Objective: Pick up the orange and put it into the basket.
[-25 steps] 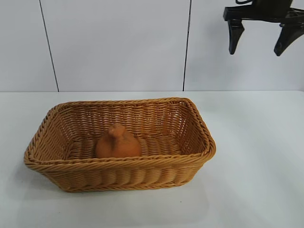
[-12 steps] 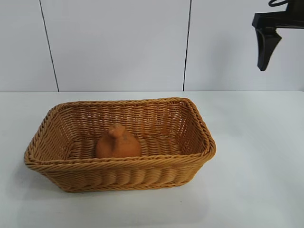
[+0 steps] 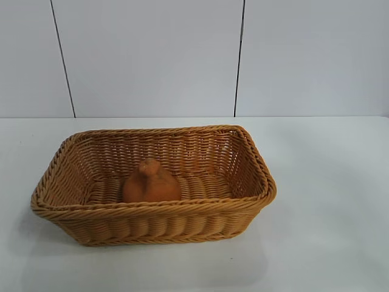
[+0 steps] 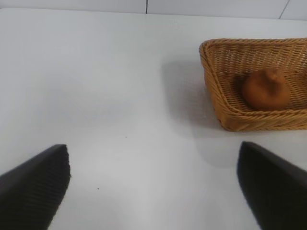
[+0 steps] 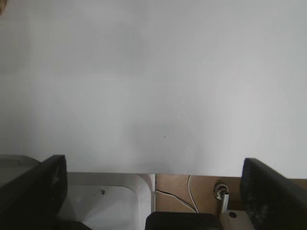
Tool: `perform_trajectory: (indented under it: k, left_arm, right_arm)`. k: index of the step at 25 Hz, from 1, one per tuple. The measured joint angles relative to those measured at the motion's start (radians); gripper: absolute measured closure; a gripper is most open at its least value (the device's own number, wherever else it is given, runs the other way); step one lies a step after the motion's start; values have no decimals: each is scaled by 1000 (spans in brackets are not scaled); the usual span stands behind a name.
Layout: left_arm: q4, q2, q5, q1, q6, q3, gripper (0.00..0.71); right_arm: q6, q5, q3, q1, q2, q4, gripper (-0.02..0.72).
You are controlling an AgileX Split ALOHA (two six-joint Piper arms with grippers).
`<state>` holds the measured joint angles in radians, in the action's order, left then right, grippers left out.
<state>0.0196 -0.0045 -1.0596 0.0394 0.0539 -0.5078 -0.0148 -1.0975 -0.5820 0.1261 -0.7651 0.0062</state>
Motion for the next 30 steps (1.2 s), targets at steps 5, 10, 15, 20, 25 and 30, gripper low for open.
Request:
perform_trajectory:
  k: [5, 10, 15, 20, 25, 30]
  left_arm:
    - [0, 0, 1, 0, 0, 0, 37]
    - [0, 0, 1, 0, 0, 0, 37]
    - [0, 0, 1, 0, 0, 0, 37]
    - [0, 0, 1, 0, 0, 0, 37]
    - [0, 0, 1, 0, 0, 0, 37]
    - [0, 0, 1, 0, 0, 0, 37]
  right_arm:
    - [24, 53, 60, 0, 265, 8, 26]
    - [28, 75, 91, 0, 441, 11, 26]
    - [28, 76, 92, 0, 527, 11, 26]
    - [28, 75, 92, 0, 558, 11, 26]
    - [28, 75, 92, 0, 561, 12, 26]
    - [29, 75, 93, -5, 652, 12, 26]
